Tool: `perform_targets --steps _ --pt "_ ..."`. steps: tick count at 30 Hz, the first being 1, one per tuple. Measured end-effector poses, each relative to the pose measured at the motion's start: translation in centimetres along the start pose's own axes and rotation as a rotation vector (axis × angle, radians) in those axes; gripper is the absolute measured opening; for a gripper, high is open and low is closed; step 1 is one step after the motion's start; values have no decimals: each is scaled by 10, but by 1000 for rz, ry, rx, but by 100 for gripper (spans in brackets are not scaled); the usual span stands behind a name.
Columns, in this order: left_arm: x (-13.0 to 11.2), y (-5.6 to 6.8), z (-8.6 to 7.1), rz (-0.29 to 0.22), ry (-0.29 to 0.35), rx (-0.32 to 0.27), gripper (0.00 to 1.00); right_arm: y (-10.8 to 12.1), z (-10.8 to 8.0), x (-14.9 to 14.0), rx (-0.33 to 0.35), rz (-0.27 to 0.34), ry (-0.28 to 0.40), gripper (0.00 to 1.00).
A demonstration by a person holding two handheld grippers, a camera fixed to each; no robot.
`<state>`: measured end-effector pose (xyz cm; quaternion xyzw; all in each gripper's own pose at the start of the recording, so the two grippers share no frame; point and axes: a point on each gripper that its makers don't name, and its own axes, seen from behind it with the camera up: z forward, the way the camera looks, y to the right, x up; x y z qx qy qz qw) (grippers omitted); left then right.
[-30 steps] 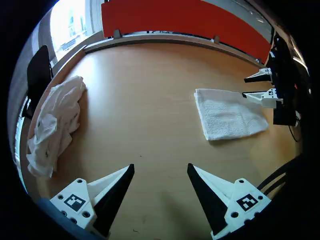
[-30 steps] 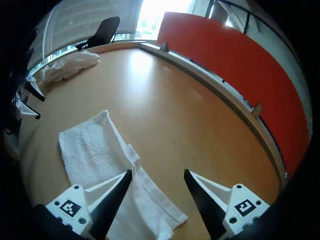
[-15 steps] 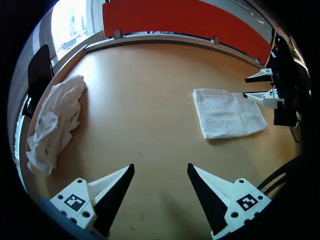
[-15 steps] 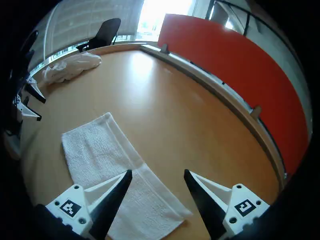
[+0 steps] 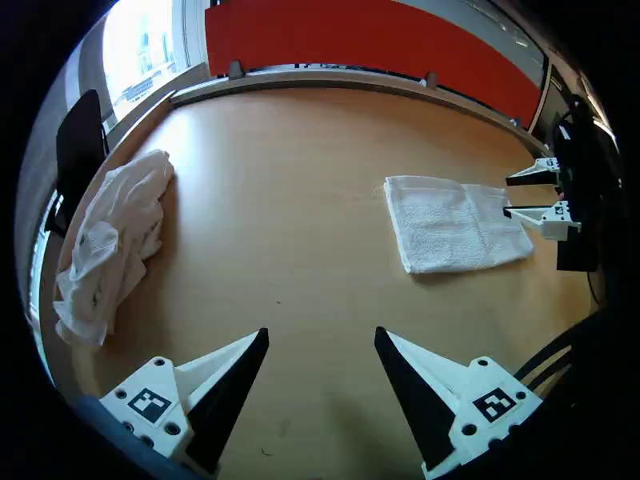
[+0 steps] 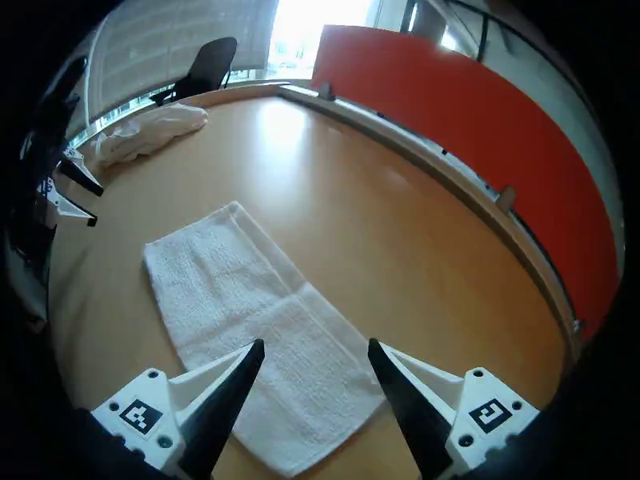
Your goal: Fold towel
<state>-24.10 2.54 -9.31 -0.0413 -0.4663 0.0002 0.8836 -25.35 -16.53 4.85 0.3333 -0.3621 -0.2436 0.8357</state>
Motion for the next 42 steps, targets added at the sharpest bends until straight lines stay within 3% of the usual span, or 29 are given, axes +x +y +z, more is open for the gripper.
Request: perform_targets --steps 21,34,42 --pt "-7 2 -6 3 -4 -3 99 -12 -40 -64 -19 54 -43 100" --pt "-10 2 -6 3 -11 1 99 -14 -49 -92 -19 75 -65 100" --pt "-12 1 -8 3 -12 5 99 -25 -48 -111 31 92 -111 84"
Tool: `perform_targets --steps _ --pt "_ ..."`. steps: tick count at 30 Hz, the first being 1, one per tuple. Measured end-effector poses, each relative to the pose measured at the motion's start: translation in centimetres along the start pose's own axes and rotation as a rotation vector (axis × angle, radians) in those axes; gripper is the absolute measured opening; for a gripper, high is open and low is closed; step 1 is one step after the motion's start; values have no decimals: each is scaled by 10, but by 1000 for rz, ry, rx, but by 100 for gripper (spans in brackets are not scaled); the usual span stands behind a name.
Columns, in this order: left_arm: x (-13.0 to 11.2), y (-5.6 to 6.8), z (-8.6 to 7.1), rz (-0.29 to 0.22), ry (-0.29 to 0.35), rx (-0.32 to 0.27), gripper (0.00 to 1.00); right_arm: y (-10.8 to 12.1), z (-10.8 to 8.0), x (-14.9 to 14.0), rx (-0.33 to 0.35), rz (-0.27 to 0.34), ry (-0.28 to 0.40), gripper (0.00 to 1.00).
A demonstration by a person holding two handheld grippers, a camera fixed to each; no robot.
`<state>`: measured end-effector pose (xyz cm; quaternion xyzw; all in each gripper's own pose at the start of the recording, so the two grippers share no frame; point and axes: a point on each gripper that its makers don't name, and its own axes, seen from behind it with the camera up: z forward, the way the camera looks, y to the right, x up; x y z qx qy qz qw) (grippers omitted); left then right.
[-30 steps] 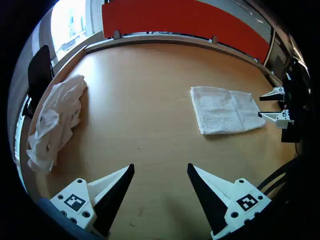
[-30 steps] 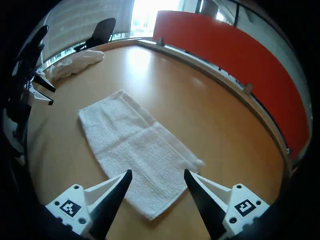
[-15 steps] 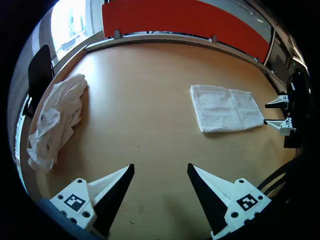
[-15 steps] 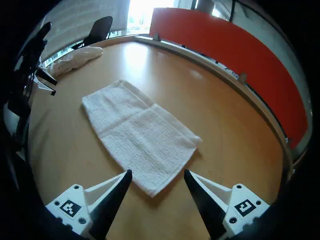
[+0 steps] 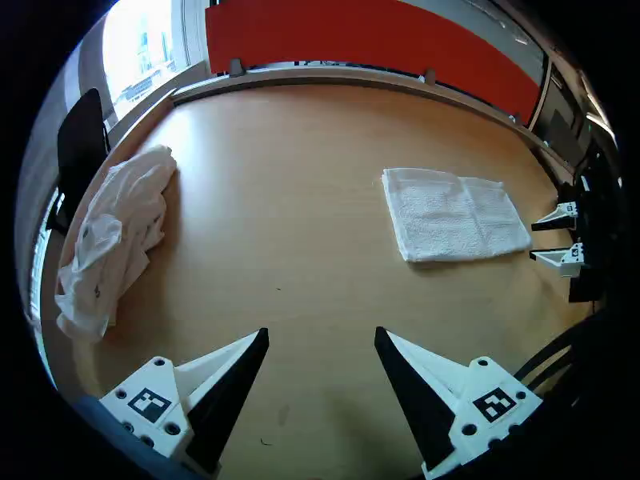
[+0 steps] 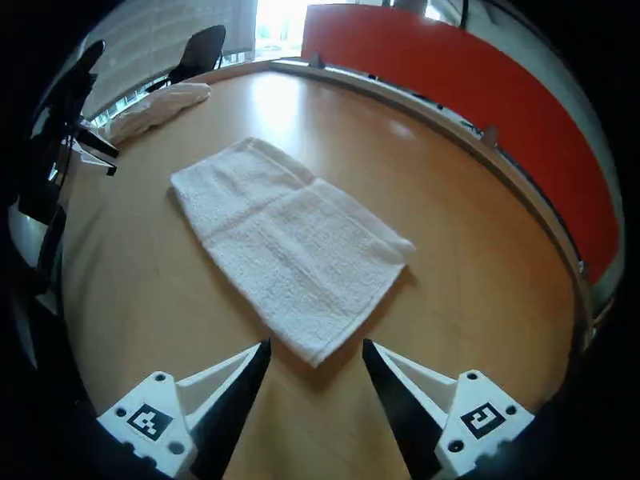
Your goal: Fold towel
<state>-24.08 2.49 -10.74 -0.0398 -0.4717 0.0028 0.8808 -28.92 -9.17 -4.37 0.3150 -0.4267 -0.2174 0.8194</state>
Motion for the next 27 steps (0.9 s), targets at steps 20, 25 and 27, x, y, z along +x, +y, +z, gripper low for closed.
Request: perform_targets --steps 20,25,27 --pt "1 1 0 1 0 -1 99 4 -2 -18 36 63 -53 42" --pt "1 1 0 3 -2 -1 99 2 -2 -16 45 73 -48 32" --pt "1 1 -1 4 -3 0 99 1 -2 -15 49 75 -46 31"
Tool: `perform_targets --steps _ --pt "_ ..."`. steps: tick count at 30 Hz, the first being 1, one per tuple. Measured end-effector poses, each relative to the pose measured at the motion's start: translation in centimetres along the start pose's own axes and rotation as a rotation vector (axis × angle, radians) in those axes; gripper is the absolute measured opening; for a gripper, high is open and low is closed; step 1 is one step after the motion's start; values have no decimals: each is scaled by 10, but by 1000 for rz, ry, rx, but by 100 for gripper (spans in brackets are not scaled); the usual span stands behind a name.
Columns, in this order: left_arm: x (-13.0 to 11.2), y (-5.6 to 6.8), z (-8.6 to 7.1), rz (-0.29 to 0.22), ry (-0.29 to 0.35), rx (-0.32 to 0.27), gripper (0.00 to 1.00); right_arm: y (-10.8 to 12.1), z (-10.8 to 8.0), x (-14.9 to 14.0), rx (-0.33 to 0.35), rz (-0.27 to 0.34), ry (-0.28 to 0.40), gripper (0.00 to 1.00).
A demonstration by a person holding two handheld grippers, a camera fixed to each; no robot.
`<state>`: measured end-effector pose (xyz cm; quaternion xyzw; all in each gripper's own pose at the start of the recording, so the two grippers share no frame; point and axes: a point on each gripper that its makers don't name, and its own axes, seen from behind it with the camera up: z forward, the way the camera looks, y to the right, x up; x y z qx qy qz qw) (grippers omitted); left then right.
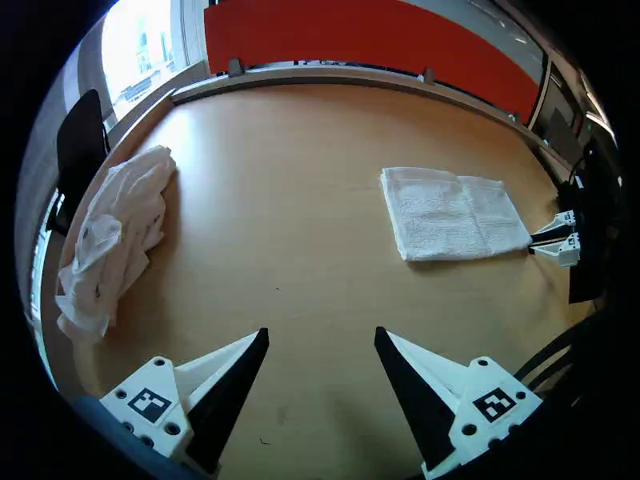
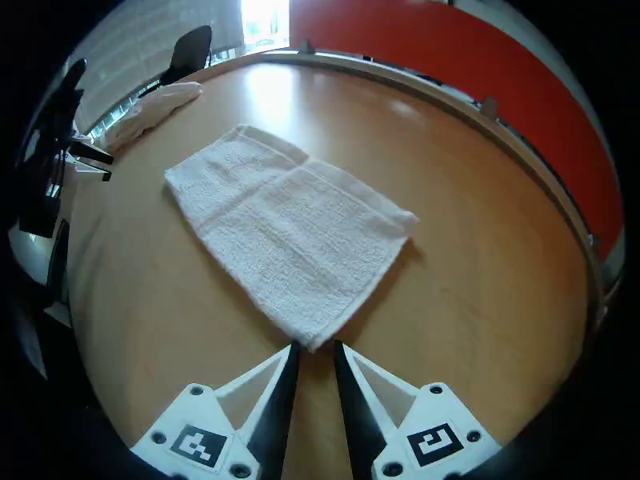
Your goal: Fold towel
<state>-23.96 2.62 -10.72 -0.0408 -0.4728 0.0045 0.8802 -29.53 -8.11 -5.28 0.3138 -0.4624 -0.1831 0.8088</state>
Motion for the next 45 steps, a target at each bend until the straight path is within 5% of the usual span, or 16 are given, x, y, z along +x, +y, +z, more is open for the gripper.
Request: perform_targets --steps 12,29,45 --pt "0 0 0 -1 -2 2 99 -4 0 0 22 3 6 4" --pt "3 2 2 6 -1 2 99 -1 -11 16 7 12 53 4" --pt "7 0 -1 6 7 6 99 19 -51 52 -62 -22 139 4"
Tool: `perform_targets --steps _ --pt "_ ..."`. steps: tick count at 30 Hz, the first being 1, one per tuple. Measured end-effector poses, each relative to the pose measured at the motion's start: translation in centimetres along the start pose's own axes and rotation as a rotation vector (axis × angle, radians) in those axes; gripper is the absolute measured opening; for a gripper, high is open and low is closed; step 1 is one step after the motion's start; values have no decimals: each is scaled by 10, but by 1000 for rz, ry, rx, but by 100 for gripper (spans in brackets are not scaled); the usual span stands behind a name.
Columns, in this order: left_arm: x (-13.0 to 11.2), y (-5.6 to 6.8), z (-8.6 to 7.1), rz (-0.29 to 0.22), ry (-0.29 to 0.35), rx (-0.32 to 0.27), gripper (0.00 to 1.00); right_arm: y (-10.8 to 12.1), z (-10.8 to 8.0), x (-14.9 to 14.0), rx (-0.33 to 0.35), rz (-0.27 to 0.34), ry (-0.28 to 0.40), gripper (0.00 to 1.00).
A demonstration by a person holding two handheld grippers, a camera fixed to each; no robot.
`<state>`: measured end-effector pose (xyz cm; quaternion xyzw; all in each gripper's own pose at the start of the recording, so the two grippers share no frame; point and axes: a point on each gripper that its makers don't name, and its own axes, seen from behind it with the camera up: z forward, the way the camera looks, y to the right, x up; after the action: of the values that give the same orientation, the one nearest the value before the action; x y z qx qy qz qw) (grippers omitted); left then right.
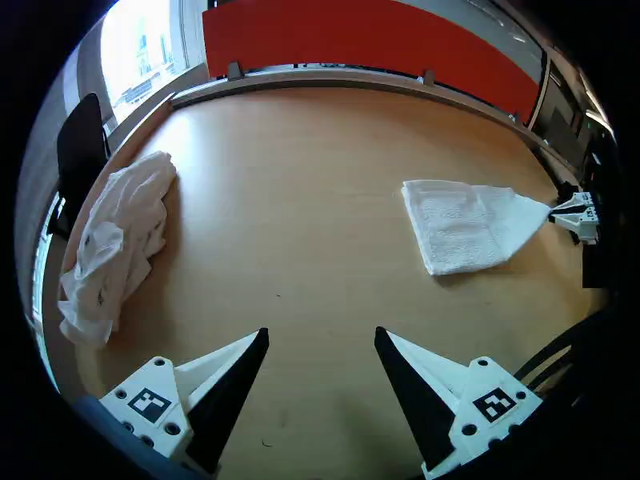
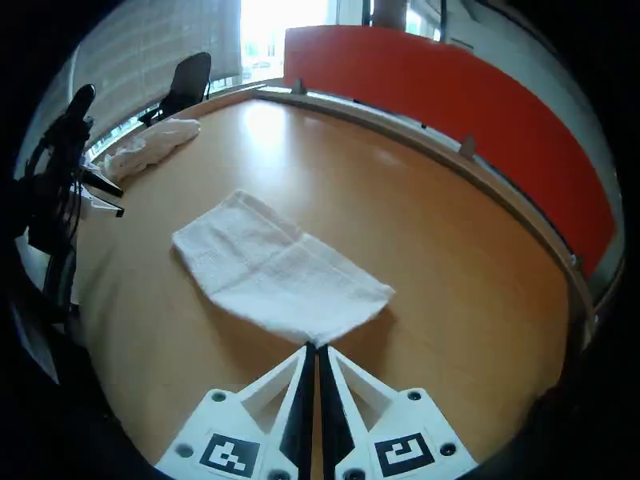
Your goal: Fold towel
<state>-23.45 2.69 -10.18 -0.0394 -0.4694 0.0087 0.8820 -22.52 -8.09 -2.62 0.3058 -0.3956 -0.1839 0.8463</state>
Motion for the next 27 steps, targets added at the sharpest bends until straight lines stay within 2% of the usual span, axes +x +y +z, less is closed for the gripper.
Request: perform_targets --steps 12,27 --pt "3 2 -2 1 5 0 99 19 -26 30 -47 -45 53 4" --pt "6 2 -6 -1 11 4 99 26 -46 38 -60 -83 60 4"
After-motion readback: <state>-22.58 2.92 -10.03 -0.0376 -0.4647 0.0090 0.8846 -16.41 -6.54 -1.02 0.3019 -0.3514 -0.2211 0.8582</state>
